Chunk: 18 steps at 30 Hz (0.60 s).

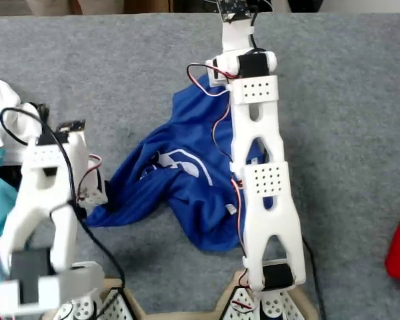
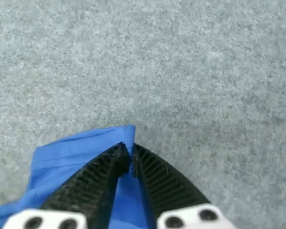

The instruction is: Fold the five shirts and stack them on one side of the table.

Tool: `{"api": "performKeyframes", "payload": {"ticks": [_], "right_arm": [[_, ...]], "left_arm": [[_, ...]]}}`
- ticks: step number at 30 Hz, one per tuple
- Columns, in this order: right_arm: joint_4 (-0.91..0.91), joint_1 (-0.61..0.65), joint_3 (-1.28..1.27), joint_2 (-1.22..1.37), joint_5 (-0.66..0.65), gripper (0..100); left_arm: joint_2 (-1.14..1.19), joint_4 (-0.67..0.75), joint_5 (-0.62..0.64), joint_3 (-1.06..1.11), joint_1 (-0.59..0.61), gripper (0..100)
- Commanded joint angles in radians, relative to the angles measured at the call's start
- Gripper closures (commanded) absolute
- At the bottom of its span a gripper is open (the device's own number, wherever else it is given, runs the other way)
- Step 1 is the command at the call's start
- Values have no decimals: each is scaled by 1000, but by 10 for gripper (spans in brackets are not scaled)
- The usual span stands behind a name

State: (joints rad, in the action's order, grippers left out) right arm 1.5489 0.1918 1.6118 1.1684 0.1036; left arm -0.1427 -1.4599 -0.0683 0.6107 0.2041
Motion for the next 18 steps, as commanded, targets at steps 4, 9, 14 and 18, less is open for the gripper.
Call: {"api": "performKeyframes", "payload": {"ticks": [4, 9, 14, 18], "right_arm": [[-38, -31, 54, 15, -71, 992], [-49, -30, 54, 19, -66, 993], [-51, -31, 54, 19, -66, 993], [-51, -27, 51, 21, -66, 993]], "left_arm": [[179, -28, 29, -158, 110, 793], [223, -31, 29, -229, 166, 793], [231, -84, 25, -282, 176, 793], [232, -127, -5, -327, 178, 793]]}}
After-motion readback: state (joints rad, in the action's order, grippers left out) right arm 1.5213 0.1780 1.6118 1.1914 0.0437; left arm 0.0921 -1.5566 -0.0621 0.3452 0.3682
